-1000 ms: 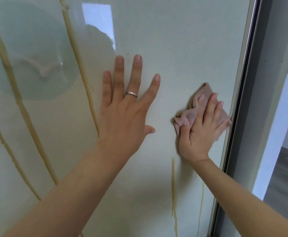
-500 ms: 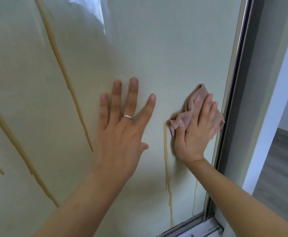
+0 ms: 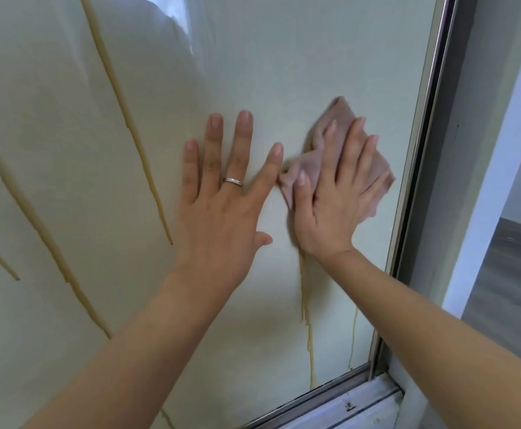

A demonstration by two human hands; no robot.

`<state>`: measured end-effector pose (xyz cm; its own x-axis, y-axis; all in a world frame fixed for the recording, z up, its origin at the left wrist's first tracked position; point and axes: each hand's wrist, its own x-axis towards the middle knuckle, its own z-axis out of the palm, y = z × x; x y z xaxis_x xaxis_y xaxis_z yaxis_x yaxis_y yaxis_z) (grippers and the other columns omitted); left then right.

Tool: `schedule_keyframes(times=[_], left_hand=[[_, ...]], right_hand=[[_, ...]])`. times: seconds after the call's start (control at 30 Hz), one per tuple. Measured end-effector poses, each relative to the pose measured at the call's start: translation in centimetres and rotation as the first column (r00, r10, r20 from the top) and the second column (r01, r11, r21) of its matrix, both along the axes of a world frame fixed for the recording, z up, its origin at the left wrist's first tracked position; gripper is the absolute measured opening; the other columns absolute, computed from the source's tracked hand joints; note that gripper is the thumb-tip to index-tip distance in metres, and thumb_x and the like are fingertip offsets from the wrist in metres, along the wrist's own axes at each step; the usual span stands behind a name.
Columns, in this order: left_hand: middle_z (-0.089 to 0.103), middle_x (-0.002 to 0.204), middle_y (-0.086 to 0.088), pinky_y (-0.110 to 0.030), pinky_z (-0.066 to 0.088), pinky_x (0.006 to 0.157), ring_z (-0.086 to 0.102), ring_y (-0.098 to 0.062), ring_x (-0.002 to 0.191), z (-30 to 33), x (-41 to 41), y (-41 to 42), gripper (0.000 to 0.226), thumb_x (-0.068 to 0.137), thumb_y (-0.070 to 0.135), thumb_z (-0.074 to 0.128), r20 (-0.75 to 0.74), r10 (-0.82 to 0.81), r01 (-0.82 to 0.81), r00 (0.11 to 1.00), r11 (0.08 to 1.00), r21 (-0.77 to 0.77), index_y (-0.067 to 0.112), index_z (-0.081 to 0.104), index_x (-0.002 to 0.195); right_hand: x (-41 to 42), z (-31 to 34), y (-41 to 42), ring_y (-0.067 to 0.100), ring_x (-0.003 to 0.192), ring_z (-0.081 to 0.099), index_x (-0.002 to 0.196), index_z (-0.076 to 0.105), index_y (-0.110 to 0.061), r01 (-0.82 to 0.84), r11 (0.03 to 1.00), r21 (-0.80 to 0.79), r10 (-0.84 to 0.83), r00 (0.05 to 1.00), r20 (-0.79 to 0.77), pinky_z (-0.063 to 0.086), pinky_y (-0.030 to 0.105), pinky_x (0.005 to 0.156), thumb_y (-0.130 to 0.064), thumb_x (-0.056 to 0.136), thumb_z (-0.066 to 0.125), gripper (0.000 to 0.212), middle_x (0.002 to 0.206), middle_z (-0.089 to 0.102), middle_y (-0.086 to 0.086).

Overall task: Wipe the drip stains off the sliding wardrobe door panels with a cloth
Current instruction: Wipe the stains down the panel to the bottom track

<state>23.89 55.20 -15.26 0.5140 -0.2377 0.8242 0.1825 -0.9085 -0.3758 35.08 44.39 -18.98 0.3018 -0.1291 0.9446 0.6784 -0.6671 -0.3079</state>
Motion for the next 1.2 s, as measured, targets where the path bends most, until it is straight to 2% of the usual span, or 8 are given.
schedule_keyframes(times=[0.2,0.3,0.43,0.6,0.73,0.87,1.03,1.2], left_hand=[[0.017,0.153,-0.022,-0.049,-0.002,0.111,0.009,-0.044,0.137,0.1,0.0,0.1,0.122,0.041,0.048,0.087,-0.008,0.0,0.0,1.0,1.0,-0.002,0.019,0.03,0.145],[0.018,0.153,-0.021,-0.049,-0.002,0.111,0.009,-0.042,0.137,0.2,0.0,0.1,0.124,0.039,0.049,0.088,-0.023,0.006,-0.006,1.0,1.0,-0.006,0.02,0.029,0.145],[0.017,0.153,-0.022,-0.049,-0.002,0.111,0.007,-0.043,0.137,0.0,0.0,0.3,0.124,0.042,0.051,0.086,-0.003,0.025,-0.025,1.0,1.0,0.016,0.021,0.025,0.145],[0.016,0.153,-0.021,-0.05,0.0,0.111,0.011,-0.045,0.138,0.1,-0.1,0.1,0.123,0.042,0.053,0.085,-0.013,0.042,-0.042,0.999,0.999,0.022,0.022,0.026,0.146],[0.017,0.153,-0.021,-0.05,0.0,0.112,0.011,-0.044,0.138,0.0,-0.3,0.0,0.121,0.044,0.054,0.083,-0.005,0.084,-0.084,0.996,0.996,0.021,0.022,0.027,0.146],[0.022,0.151,-0.022,-0.051,0.005,0.111,0.018,-0.045,0.137,0.6,-0.7,-0.4,0.089,0.068,0.064,0.028,-0.011,0.042,-0.042,0.999,0.999,-0.033,0.021,0.03,0.145],[-0.026,0.152,-0.015,-0.047,-0.021,0.105,-0.023,-0.04,0.137,0.4,-0.9,-0.6,0.112,0.074,0.059,0.063,-0.191,0.132,-0.138,0.973,0.99,-0.019,0.028,-0.016,0.147],[-0.035,0.148,-0.013,-0.046,-0.026,0.102,-0.033,-0.037,0.131,0.7,-0.9,-0.7,0.104,0.081,0.059,0.054,-0.23,0.083,-0.097,0.97,0.994,-0.048,0.027,-0.023,0.144]], right_hand=[[0.0,-12.8,-2.2,0.031,0.148,-0.01,0.155,0.003,-0.027,0.037,0.933,-0.357,-0.023,0.999,0.043,0.005,0.074,0.105,-0.05,0.102,0.014,0.059,0.161,-0.014,0.003],[0.2,-9.2,-2.2,0.029,0.148,-0.01,0.155,0.004,-0.024,0.021,0.955,-0.294,-0.012,0.999,0.032,0.001,0.073,0.107,-0.051,0.101,0.013,0.061,0.161,-0.015,0.004],[0.0,-1.6,0.1,0.037,0.145,0.005,0.151,0.015,-0.015,0.007,1.0,-0.016,-0.008,1.0,-0.024,-0.002,0.07,0.108,-0.049,0.1,0.01,0.061,0.157,0.015,0.022],[0.0,-10.9,-1.5,0.027,0.148,-0.012,0.154,-0.005,-0.03,0.023,0.971,-0.239,-0.024,1.0,0.0,-0.002,0.069,0.11,-0.05,0.102,0.011,0.059,0.161,-0.017,0.002],[-0.6,-12.1,-2.1,0.026,0.147,-0.015,0.154,-0.009,-0.027,0.016,0.966,-0.258,-0.029,0.998,-0.047,-0.001,0.068,0.108,-0.051,0.102,0.011,0.061,0.16,-0.019,0.004],[-0.6,-6.0,0.0,0.025,0.146,-0.007,0.154,0.005,-0.017,0.007,0.997,-0.076,-0.013,0.996,-0.085,-0.01,0.062,0.11,-0.051,0.101,0.008,0.063,0.159,0.001,0.015],[-1.7,-12.7,0.3,0.023,0.148,-0.015,0.154,-0.009,-0.027,0.036,0.984,-0.176,-0.05,0.996,-0.079,-0.004,0.066,0.11,-0.049,0.102,0.009,0.059,0.16,-0.02,-0.002],[-2.2,-7.5,-0.6,0.014,0.145,-0.023,0.153,0.0,-0.023,-0.05,0.987,-0.151,0.02,0.982,-0.19,-0.009,0.061,0.109,-0.054,0.1,0.009,0.062,0.16,-0.002,0.012]])
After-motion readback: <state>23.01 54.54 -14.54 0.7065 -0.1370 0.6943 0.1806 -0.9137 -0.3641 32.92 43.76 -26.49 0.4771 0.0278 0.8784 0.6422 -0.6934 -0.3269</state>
